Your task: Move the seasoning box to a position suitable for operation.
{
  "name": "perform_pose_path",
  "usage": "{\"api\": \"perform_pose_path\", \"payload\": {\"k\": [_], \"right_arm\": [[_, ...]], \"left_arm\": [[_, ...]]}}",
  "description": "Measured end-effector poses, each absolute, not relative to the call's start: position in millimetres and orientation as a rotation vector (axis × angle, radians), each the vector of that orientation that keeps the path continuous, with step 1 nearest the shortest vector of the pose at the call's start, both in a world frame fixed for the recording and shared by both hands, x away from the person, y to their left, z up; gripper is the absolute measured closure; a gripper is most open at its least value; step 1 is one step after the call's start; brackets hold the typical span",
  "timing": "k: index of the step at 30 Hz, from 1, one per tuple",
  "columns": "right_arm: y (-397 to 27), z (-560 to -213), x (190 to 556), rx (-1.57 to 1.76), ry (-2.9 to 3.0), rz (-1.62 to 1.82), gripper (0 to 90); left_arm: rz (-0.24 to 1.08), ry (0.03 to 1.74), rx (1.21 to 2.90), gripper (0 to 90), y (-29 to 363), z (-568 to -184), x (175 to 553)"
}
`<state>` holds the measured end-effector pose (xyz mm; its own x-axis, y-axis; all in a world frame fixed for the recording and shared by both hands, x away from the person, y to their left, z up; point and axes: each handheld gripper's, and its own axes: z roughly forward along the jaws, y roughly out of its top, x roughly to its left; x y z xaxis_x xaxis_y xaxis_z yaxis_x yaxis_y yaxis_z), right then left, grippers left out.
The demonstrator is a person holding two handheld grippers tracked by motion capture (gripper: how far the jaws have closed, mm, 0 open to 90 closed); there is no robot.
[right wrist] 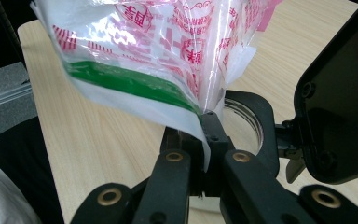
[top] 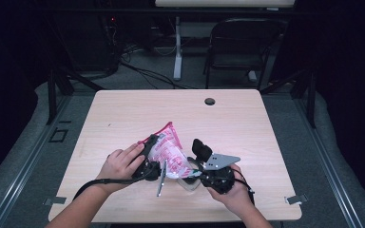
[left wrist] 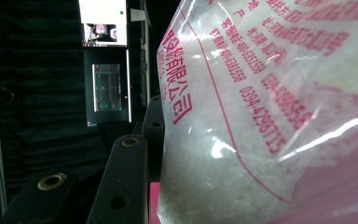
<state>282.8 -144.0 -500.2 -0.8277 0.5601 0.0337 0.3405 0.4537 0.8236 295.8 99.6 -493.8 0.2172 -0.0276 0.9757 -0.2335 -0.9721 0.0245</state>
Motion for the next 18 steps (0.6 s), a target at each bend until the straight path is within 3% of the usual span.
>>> {"api": "perform_pose_path", "payload": {"k": [18], "right_arm": [[-144.3, -502.6, 284.5, 0.791, 2.460, 1.305, 90.0]], "left_arm": [[1.868, -0.261, 2.303, 67.8, 98.0, -492.9, 294.9]]}}
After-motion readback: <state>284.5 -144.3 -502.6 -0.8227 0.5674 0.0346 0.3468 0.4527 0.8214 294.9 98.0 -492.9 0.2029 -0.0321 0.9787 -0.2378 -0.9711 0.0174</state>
